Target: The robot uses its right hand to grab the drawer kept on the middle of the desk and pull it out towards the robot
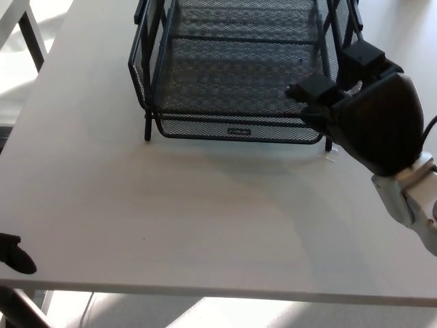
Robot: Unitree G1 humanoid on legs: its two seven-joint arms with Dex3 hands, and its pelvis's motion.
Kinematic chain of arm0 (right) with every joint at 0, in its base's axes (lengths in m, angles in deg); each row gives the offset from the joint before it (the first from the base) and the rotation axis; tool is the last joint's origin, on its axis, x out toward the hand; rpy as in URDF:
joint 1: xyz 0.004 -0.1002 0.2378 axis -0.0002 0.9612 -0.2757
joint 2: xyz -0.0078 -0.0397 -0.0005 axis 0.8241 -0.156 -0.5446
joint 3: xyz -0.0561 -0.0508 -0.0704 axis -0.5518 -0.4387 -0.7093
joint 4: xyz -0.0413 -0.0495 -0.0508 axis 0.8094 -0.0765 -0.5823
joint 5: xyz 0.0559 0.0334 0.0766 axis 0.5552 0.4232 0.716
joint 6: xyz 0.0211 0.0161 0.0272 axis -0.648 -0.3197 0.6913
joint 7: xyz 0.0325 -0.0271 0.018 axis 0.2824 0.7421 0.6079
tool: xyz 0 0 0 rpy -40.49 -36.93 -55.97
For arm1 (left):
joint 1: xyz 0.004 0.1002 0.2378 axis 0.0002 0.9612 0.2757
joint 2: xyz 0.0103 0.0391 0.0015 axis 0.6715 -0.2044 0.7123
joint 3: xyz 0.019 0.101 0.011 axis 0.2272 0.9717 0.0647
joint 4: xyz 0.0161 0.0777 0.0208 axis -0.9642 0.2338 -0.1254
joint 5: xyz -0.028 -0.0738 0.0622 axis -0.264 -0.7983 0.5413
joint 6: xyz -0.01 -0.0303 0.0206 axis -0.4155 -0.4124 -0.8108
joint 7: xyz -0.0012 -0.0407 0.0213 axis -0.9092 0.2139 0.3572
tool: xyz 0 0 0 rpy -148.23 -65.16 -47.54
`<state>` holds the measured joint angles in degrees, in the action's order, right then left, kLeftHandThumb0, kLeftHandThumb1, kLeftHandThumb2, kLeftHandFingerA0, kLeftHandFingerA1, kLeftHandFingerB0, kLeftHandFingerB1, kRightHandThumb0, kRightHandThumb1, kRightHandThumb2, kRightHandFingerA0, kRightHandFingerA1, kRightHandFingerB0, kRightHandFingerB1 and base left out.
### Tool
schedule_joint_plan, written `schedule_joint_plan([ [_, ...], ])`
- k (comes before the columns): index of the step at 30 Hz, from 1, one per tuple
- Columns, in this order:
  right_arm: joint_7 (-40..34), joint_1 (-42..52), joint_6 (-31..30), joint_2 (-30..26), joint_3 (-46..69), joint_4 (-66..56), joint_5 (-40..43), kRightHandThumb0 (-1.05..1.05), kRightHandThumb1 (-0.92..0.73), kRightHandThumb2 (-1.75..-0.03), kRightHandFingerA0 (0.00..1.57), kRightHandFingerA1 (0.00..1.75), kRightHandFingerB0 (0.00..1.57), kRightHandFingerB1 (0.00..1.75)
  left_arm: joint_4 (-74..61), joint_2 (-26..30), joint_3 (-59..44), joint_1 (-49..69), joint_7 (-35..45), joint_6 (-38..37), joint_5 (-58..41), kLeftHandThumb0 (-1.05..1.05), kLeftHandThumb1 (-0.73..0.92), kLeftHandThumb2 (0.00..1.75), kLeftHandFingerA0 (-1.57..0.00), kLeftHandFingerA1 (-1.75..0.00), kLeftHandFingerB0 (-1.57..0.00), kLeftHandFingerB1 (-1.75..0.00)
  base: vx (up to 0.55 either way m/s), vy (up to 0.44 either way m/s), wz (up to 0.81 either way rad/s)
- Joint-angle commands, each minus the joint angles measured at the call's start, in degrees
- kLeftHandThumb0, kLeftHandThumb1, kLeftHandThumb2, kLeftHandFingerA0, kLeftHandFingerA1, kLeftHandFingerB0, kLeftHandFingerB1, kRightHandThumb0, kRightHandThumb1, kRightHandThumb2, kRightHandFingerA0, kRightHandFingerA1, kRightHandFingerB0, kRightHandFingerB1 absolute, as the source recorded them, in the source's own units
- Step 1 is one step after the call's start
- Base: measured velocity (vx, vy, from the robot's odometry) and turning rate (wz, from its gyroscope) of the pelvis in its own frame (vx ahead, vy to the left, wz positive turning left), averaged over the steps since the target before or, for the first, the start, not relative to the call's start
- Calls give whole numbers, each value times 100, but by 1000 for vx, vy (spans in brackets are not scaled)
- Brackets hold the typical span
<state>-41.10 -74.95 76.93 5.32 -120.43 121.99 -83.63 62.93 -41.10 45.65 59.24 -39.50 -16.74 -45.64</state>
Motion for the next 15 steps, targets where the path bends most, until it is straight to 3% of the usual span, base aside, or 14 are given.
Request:
schedule_joint_plan([
  [1, -151, 582, -187, -307, 233, -545, -253, -43, -53, -56, 94, 143, 97, 66, -29, 60, -33, 22, 138, 16, 52, -31, 58, 58, -77, -86, -82, -60, 0, 0, 0],
  [3, -12, 821, -98, -419, 333, -823, -207, -45, -56, -61, 88, 146, 93, 65, -39, 53, -64, 61, 110, 8, 70, -29, 57, 57, -78, -86, -83, -59, 0, 0, 0],
  [8, 105, 1277, -154, -525, 591, -1305, -279, -40, -53, -56, 91, 147, 94, 64, 9, 46, -61, 38, 113, -23, 66, -30, 57, 57, -78, -84, -83, -58, 0, 0, 0],
  [9, 236, 1395, -150, -511, 662, -1423, -197, -49, -37, -80, 103, 128, 85, 72, 21, 56, -57, 33, 117, -38, 71, -30, 58, 58, -78, -83, -82, -58, 0, 0, 0],
  [10, 298, 1458, -152, -492, 708, -1481, -172, -42, -53, -61, 89, 147, 93, 63, 45, 55, -55, 23, 88, -80, 87, -29, 56, 57, -79, -83, -83, -59, 0, 0, 0],
  [15, 365, 1502, -126, -446, 810, -1520, -279, -41, -54, -56, 91, 146, 94, 64, 25, 52, -64, 32, 62, -99, 121, -29, 57, 57, -78, -86, -82, -60, 0, 0, 0],
])
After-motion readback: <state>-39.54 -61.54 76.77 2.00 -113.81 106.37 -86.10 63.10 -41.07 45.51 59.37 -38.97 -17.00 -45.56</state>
